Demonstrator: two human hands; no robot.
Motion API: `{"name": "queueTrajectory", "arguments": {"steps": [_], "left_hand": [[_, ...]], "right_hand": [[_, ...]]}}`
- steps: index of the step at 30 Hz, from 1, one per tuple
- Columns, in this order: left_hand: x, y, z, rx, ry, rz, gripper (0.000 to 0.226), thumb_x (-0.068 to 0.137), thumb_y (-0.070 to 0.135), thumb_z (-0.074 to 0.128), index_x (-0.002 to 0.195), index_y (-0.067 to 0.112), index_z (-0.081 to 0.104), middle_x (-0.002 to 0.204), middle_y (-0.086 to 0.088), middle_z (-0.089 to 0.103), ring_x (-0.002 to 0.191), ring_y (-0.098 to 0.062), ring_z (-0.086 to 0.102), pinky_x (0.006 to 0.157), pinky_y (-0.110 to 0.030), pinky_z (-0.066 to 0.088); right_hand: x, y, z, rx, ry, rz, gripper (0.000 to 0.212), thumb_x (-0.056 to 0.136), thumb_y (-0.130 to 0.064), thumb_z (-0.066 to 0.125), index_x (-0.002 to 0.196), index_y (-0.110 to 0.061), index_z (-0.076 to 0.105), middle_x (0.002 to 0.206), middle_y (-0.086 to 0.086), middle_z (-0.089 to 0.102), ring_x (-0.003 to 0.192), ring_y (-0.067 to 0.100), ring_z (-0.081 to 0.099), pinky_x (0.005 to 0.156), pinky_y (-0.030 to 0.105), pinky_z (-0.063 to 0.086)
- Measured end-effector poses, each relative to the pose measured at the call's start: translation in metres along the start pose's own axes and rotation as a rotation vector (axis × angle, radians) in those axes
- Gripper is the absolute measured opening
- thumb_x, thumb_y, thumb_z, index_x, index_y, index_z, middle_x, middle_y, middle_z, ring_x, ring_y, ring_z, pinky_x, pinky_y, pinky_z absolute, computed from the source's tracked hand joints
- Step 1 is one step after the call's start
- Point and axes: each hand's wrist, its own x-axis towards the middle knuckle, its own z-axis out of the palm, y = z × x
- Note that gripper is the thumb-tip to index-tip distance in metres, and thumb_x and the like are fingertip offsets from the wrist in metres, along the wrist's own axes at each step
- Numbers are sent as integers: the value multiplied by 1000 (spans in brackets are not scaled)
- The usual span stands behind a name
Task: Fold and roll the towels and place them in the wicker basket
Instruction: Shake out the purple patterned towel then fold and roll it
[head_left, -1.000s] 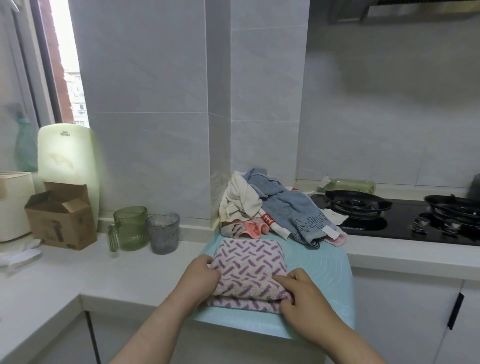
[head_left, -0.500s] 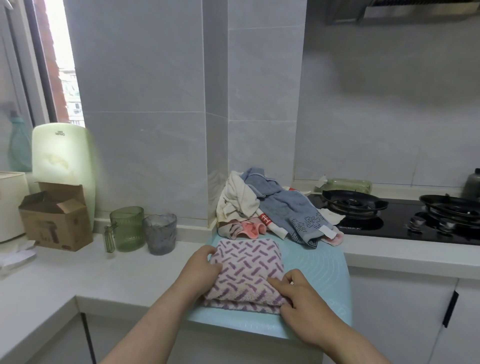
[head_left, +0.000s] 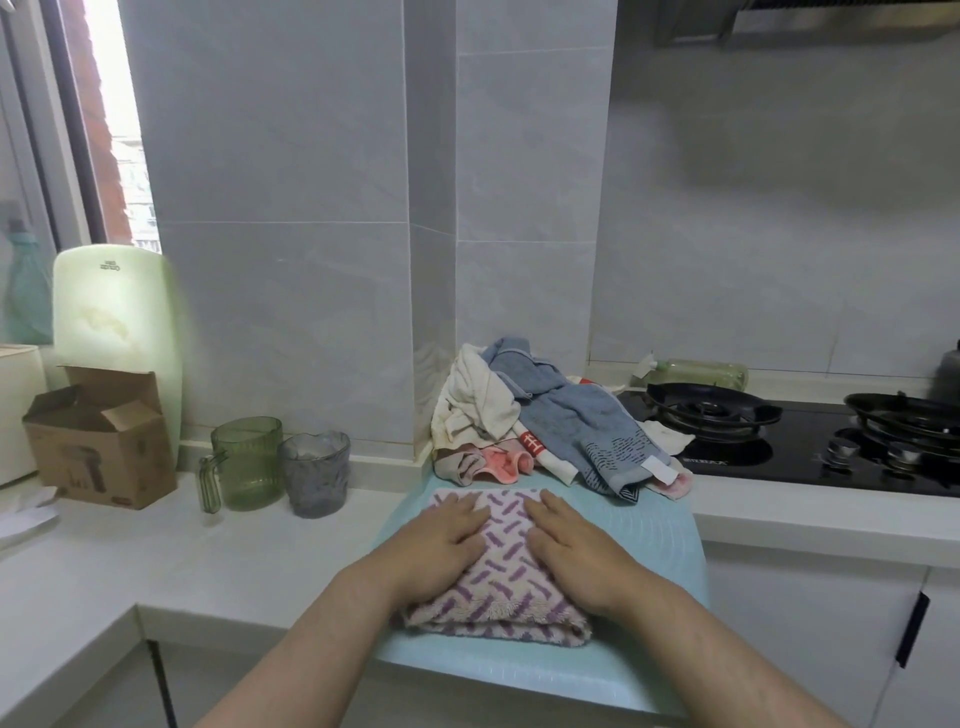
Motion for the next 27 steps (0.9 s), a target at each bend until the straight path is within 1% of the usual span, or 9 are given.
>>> {"name": "queueTrajectory", "arguments": {"steps": [3, 6, 16, 18, 20, 21, 23, 25, 27], "left_hand": [[-1, -9, 10, -5, -25, -57, 54, 104, 47, 26, 155, 35, 12, 164, 7, -2, 150, -9, -5, 121, -31, -2], [2, -11, 16, 8, -34, -116, 62, 103, 50, 24, 156, 28, 3, 163, 5, -11, 149, -10, -11, 122, -32, 0], [8, -11, 17, -63, -33, -201, 66, 103, 47, 26, 157, 19, -1, 163, 0, -12, 150, -13, -11, 120, -29, -2], [3, -7, 16, -93, 8, -235, 69, 102, 49, 30, 157, 17, 3, 164, -2, -8, 151, -17, -5, 120, -31, 3], [-2, -2, 13, -109, 85, -331, 70, 97, 52, 39, 154, 14, 20, 161, -9, 15, 147, -26, 18, 118, -36, 20], [-4, 2, 10, -95, 135, -387, 64, 94, 51, 43, 145, 13, 35, 151, -12, 33, 138, -29, 34, 111, -37, 32], [-9, 9, -1, -89, 167, -475, 35, 90, 42, 49, 111, 15, 53, 120, -10, 55, 111, -27, 54, 86, -32, 45], [-12, 12, -10, -206, 144, -535, 15, 87, 31, 53, 86, 16, 51, 97, -7, 61, 91, -23, 60, 65, -27, 42], [-15, 13, -14, -272, 126, -550, 13, 86, 26, 56, 82, 16, 49, 86, -5, 58, 77, -20, 56, 55, -25, 37]], "right_hand": [[3, 4, 8, -35, -75, 16, 61, 103, -50, 24, 157, -28, 6, 164, -7, -7, 150, 8, -7, 120, 27, -2], [3, 6, 11, -82, -113, 44, 63, 103, -51, 21, 156, -26, 0, 163, -6, -10, 149, 9, -9, 121, 28, -3], [5, 5, 11, -119, -126, 87, 66, 101, -55, 22, 157, -25, 3, 164, -5, -6, 150, 10, -8, 123, 34, 0], [2, 2, 12, -47, -79, 89, 66, 100, -55, 27, 157, -26, 10, 164, -6, 1, 150, 11, -1, 122, 33, 3], [-4, -1, 13, 51, 56, 116, 64, 98, -53, 37, 154, -22, 25, 161, -2, 21, 148, 15, 19, 118, 30, 18], [-6, -2, 13, 99, 156, 150, 59, 98, -49, 41, 148, -18, 36, 153, 3, 37, 139, 18, 34, 110, 29, 30], [-10, -6, 9, 199, 292, 272, 37, 96, -40, 46, 119, -14, 57, 111, 7, 59, 103, 20, 55, 80, 29, 39], [-11, -6, 5, 313, 285, 407, 20, 88, -36, 51, 82, -18, 56, 72, 1, 51, 66, 17, 50, 61, 27, 34], [-10, -9, 0, 492, 217, 497, 22, 79, -34, 58, 69, -18, 48, 61, 1, 47, 55, 18, 46, 57, 26, 32]]}}
